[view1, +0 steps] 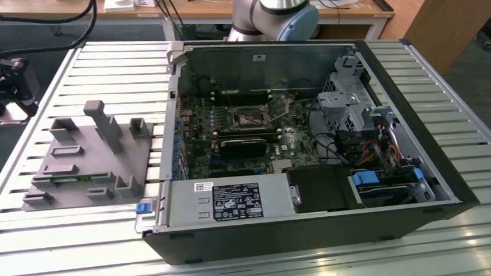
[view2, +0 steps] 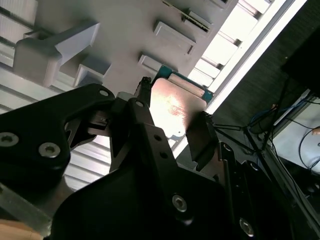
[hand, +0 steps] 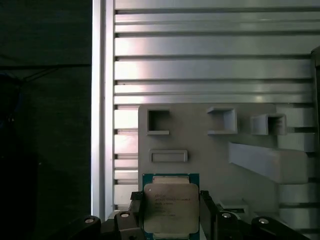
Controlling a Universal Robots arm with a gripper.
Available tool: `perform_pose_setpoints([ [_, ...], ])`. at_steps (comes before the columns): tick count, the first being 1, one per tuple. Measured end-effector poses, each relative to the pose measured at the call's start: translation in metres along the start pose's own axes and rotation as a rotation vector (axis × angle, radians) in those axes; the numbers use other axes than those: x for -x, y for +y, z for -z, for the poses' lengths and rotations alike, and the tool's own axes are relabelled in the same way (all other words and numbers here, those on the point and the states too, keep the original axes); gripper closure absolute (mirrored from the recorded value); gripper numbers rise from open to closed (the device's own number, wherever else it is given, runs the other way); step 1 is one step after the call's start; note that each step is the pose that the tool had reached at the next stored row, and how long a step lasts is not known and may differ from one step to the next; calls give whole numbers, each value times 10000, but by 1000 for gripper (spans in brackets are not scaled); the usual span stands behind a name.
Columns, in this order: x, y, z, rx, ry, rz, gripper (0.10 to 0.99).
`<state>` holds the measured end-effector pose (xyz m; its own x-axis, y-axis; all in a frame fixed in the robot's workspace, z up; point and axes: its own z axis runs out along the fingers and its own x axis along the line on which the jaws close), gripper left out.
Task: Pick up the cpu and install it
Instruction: 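Pick up the cpu and move it towards the insertion slot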
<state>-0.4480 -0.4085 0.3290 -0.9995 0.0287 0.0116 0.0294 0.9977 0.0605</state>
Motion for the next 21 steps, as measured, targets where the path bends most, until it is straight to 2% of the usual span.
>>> perform_pose_setpoints([
  [21,-9,48,792,1,-1,0,553],
])
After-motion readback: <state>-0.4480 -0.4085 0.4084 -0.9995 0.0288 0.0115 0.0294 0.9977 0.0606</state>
